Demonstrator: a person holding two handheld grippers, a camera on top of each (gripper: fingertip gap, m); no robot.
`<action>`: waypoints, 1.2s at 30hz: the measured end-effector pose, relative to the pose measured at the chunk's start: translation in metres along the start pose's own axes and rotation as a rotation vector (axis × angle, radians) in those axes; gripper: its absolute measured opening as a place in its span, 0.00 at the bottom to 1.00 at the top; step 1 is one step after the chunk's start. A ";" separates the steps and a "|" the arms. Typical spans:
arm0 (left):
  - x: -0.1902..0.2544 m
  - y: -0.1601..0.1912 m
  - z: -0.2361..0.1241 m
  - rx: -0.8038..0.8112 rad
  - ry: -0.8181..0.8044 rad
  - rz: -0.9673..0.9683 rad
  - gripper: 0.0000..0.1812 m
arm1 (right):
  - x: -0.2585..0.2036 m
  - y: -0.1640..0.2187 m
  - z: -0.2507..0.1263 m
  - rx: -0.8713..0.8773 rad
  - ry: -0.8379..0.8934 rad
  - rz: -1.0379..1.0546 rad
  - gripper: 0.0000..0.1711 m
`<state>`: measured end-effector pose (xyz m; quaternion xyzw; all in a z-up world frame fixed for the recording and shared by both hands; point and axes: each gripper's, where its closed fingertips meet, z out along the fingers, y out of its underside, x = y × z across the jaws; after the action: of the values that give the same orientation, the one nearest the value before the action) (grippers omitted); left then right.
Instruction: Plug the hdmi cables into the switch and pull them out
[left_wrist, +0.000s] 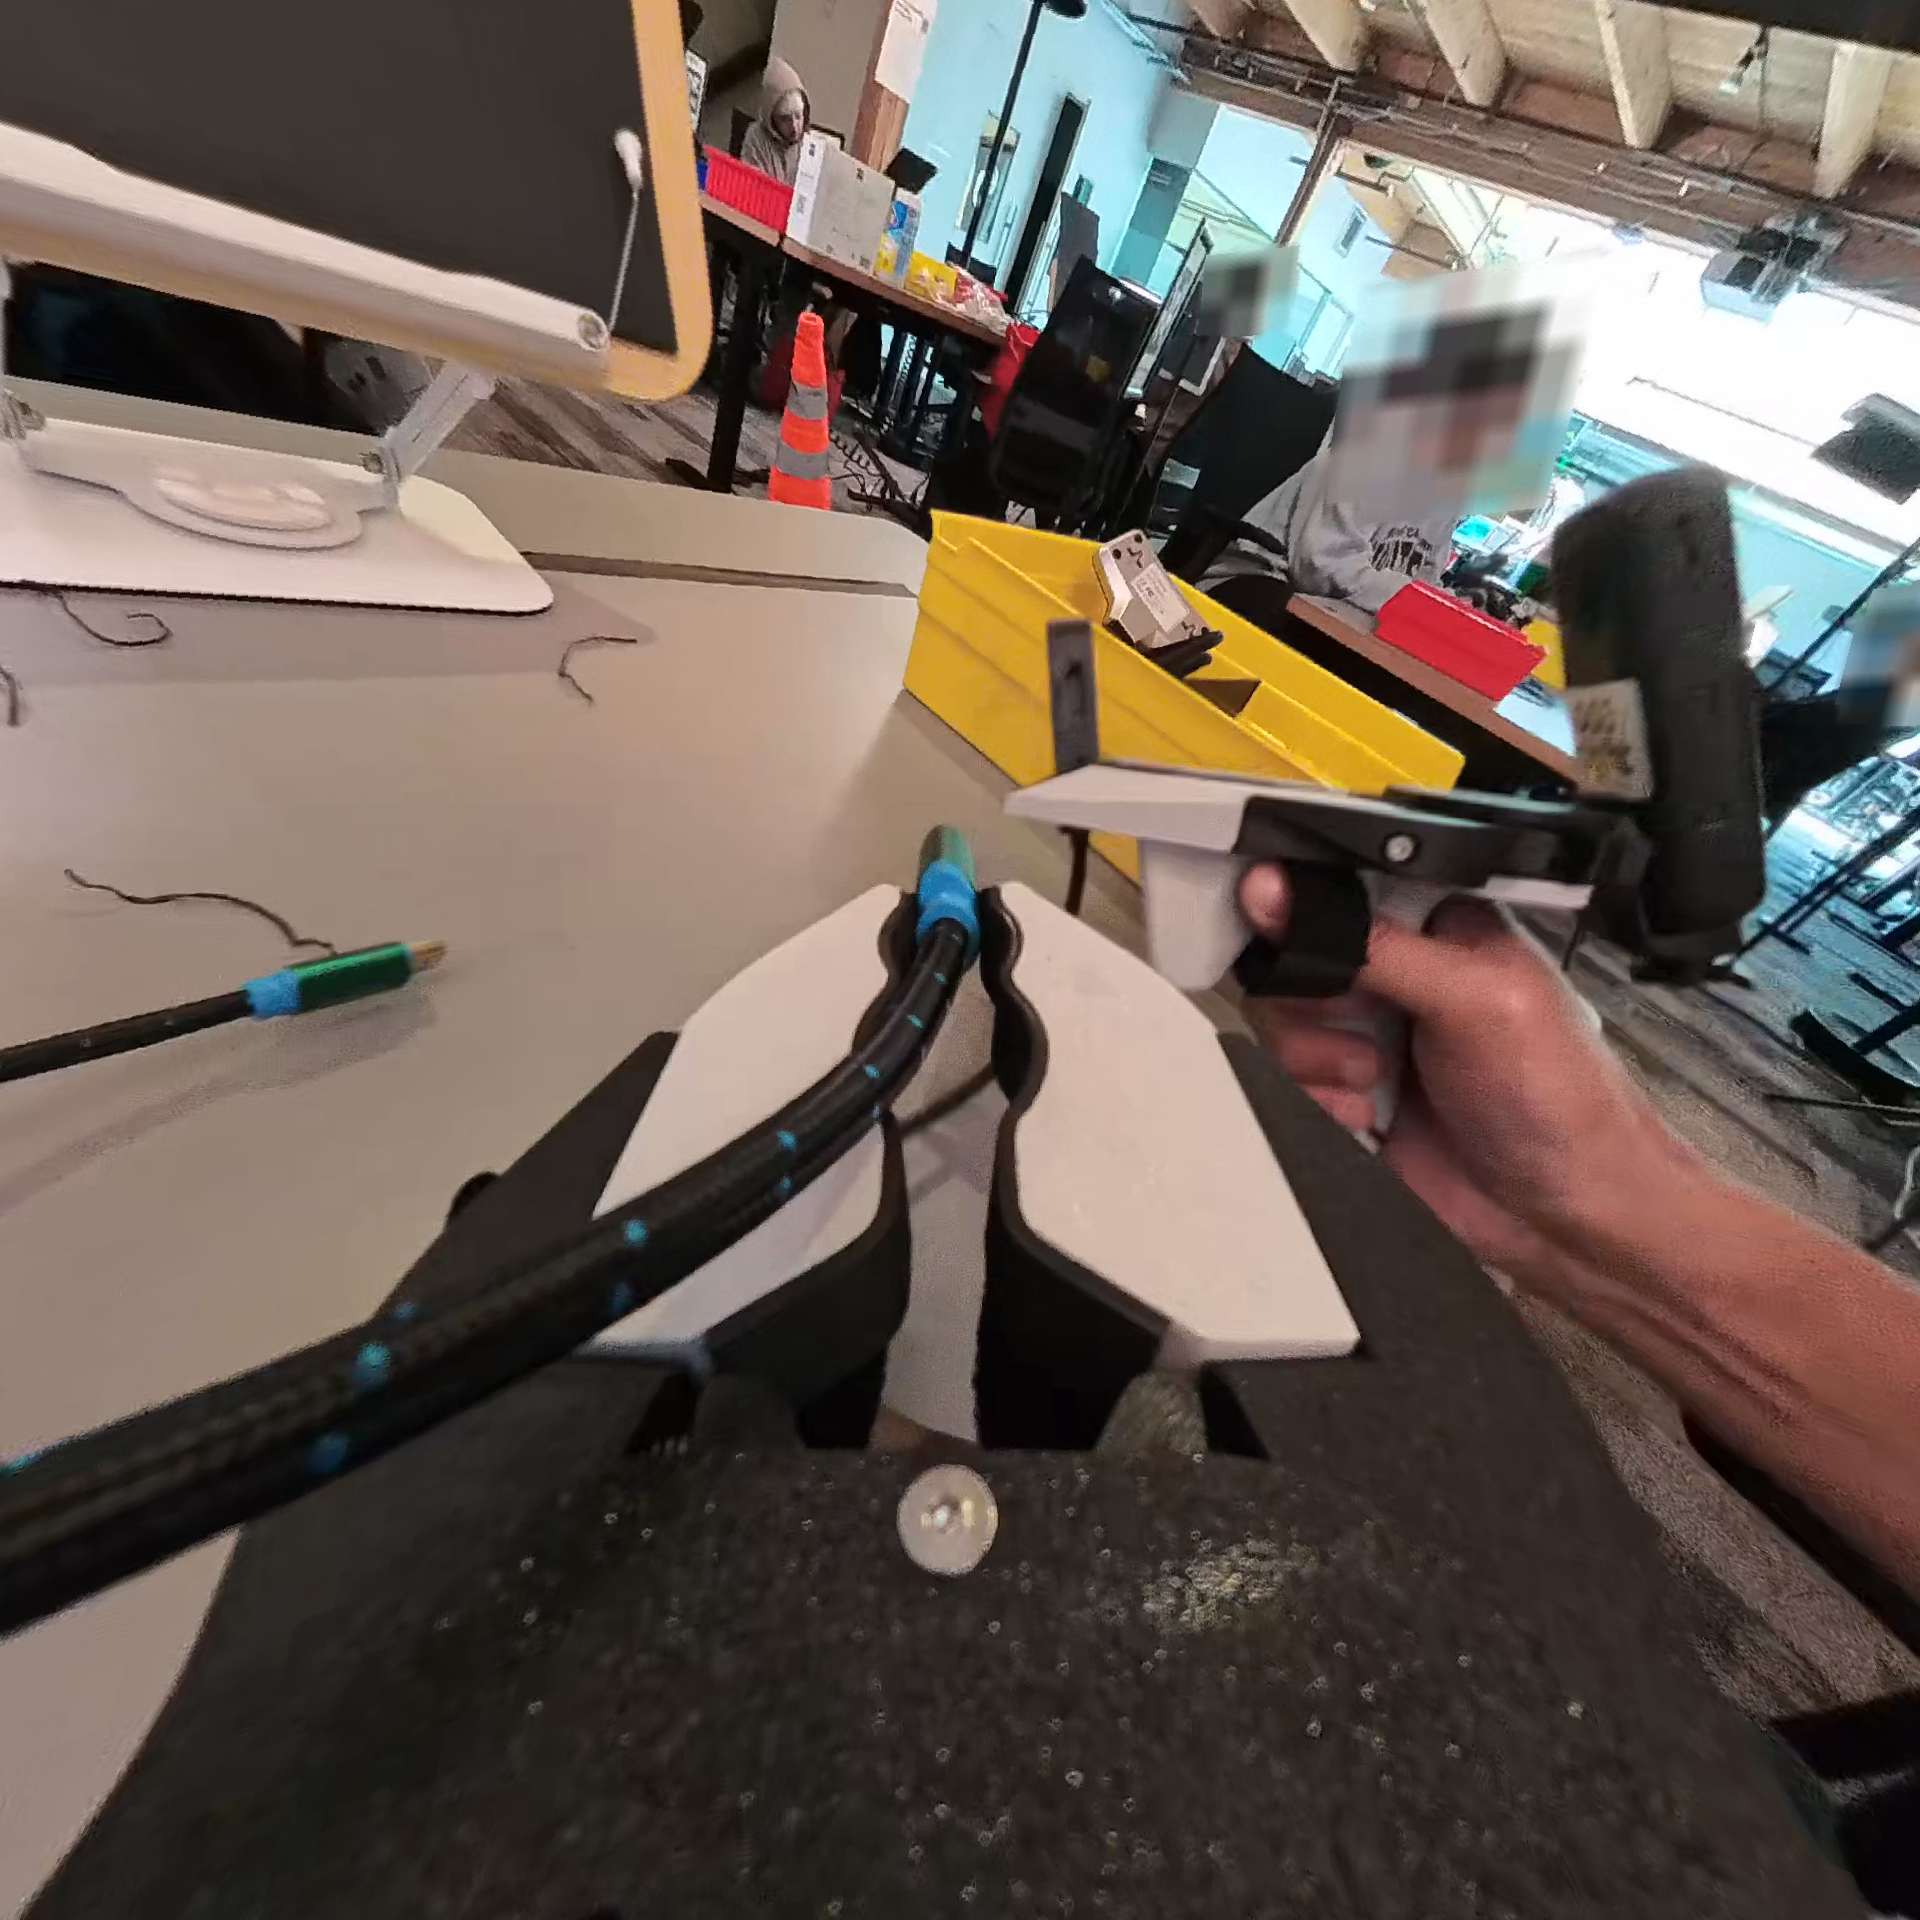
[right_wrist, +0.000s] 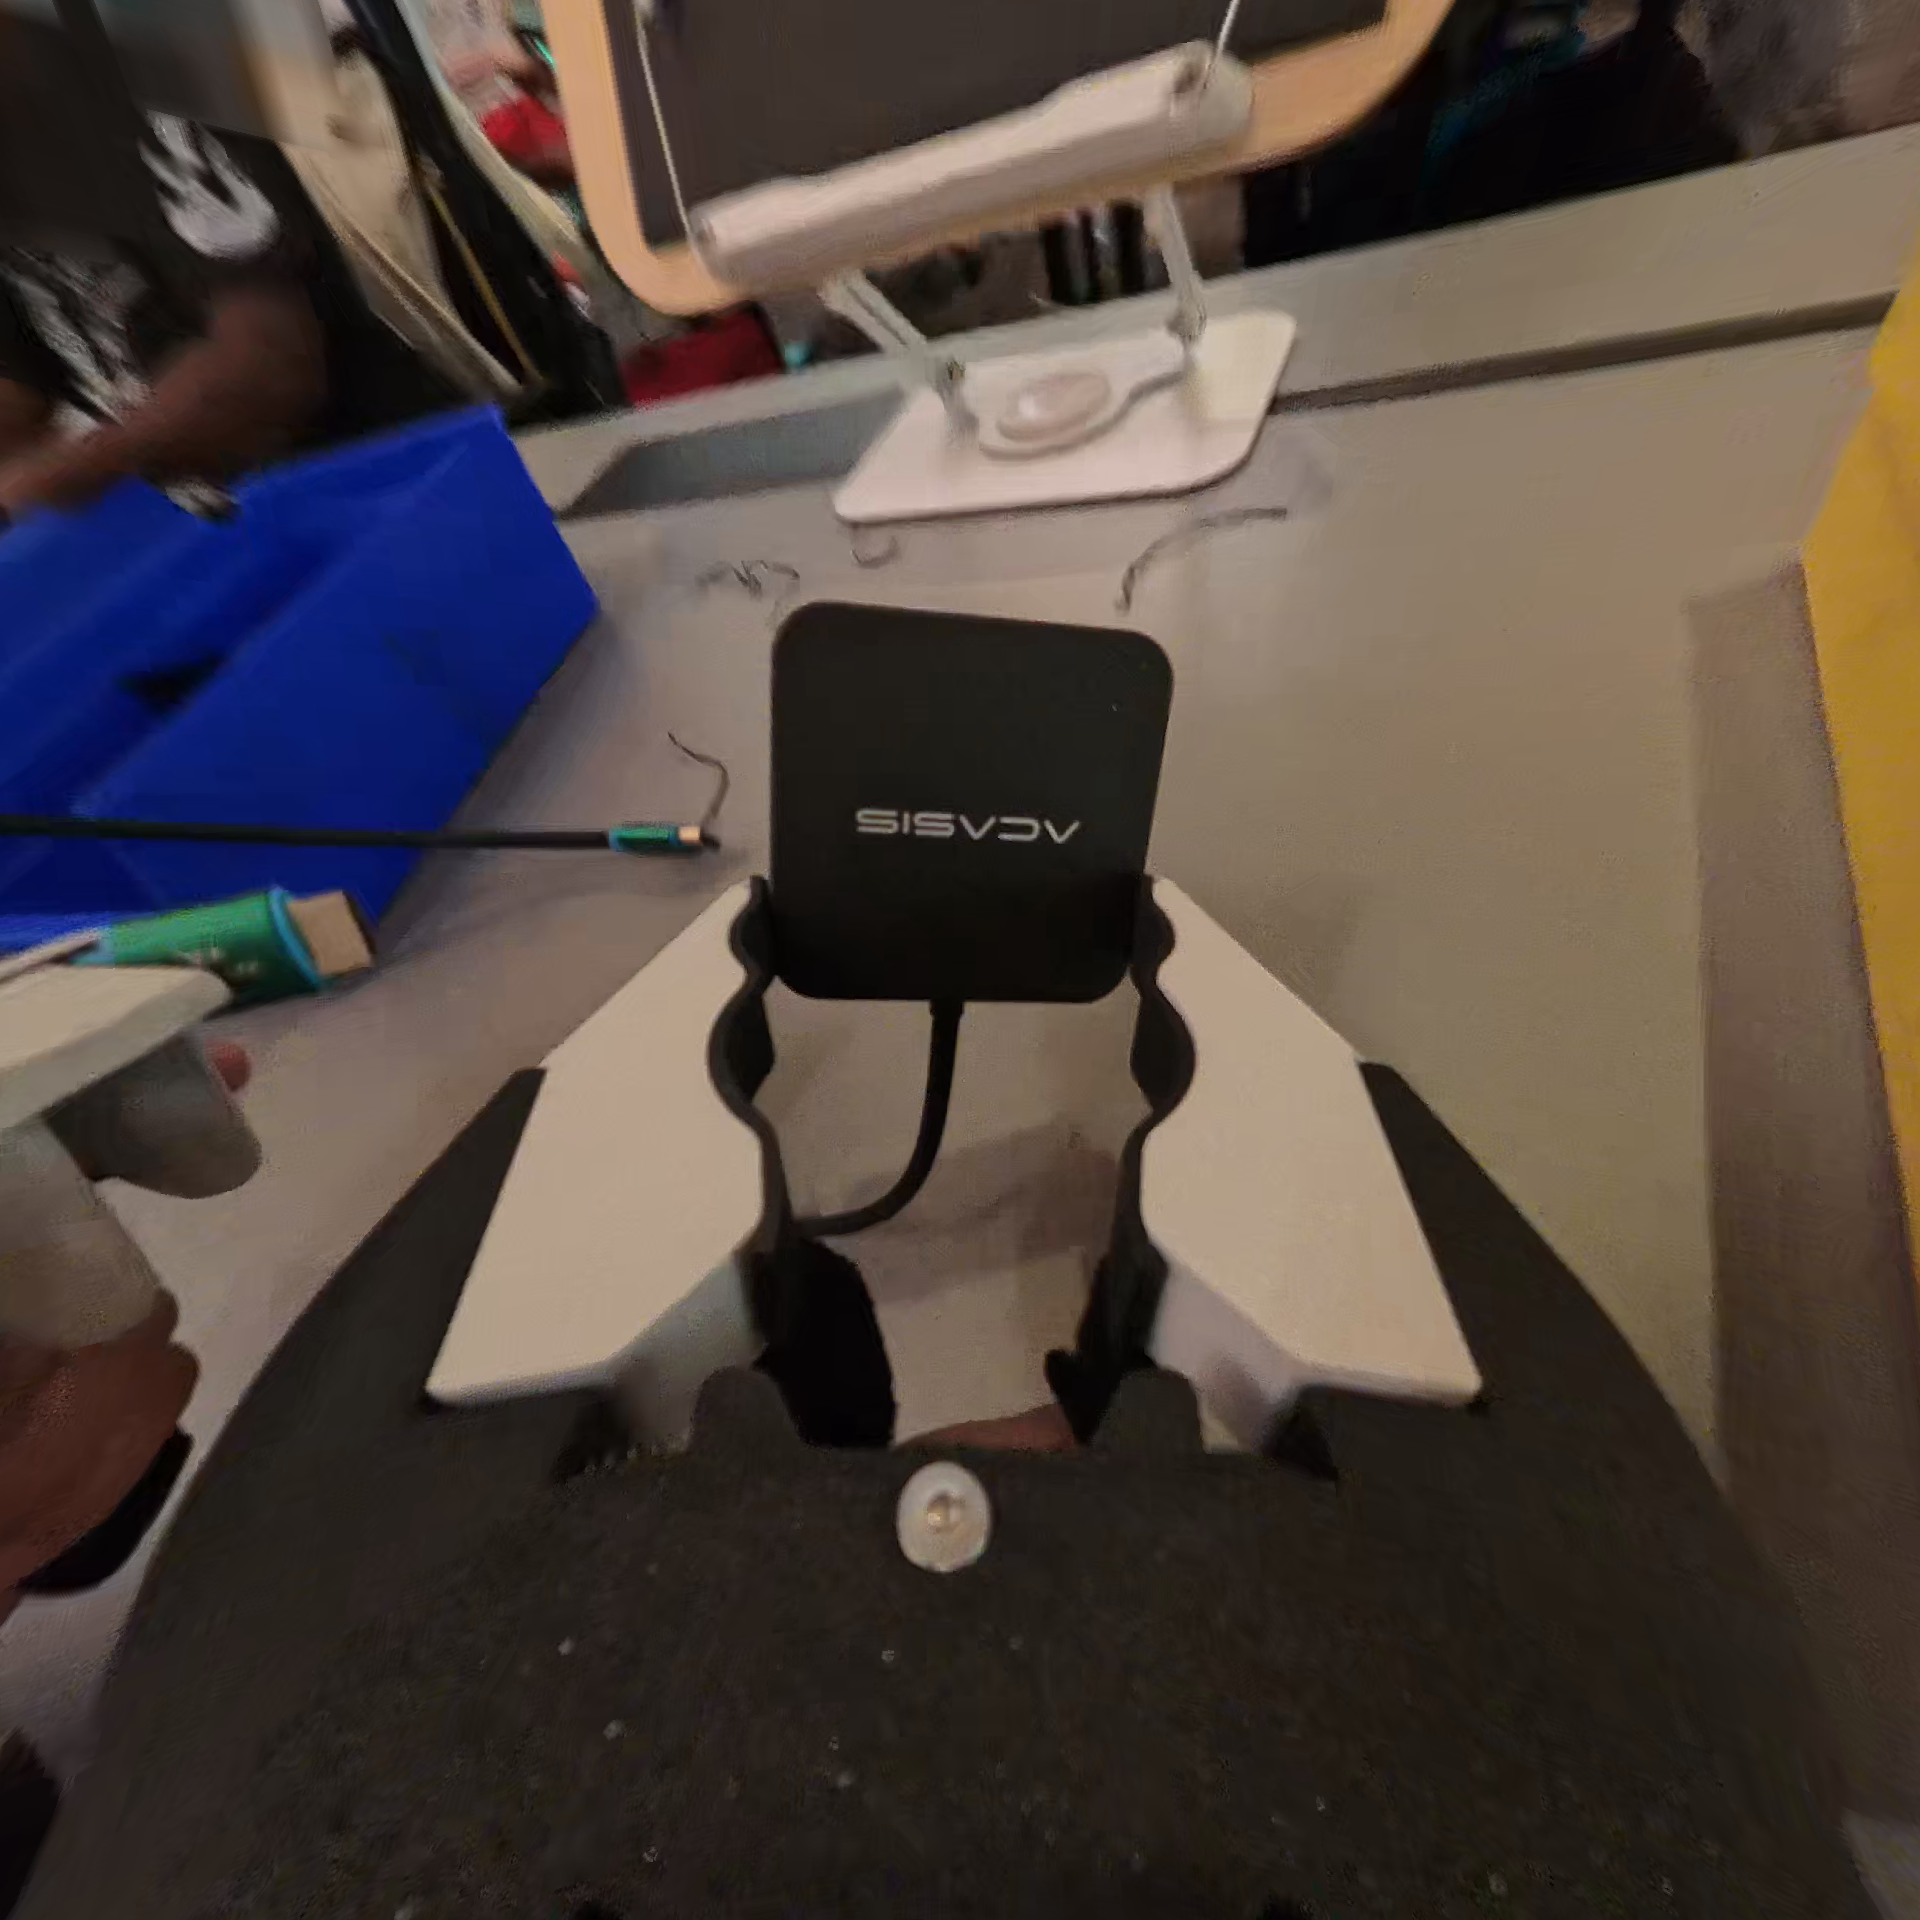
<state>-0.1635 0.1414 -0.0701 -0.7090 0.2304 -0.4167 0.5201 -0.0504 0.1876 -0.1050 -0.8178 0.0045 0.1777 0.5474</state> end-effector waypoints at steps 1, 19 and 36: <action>0.000 0.000 -0.004 -0.006 0.008 0.004 0.06 | -0.001 -0.006 -0.005 0.008 -0.005 -0.065 0.40; 0.015 0.027 -0.012 -0.121 0.146 0.040 0.06 | 0.133 -0.225 -0.117 0.417 0.319 -0.196 0.40; 0.004 0.034 -0.012 -0.154 0.158 -0.013 0.06 | 0.318 -0.087 0.023 -0.580 0.626 -0.471 0.40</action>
<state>-0.1675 0.1195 -0.0986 -0.7132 0.2977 -0.4557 0.4416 0.2587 0.3023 -0.1286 -0.9297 -0.0659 -0.2115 0.2944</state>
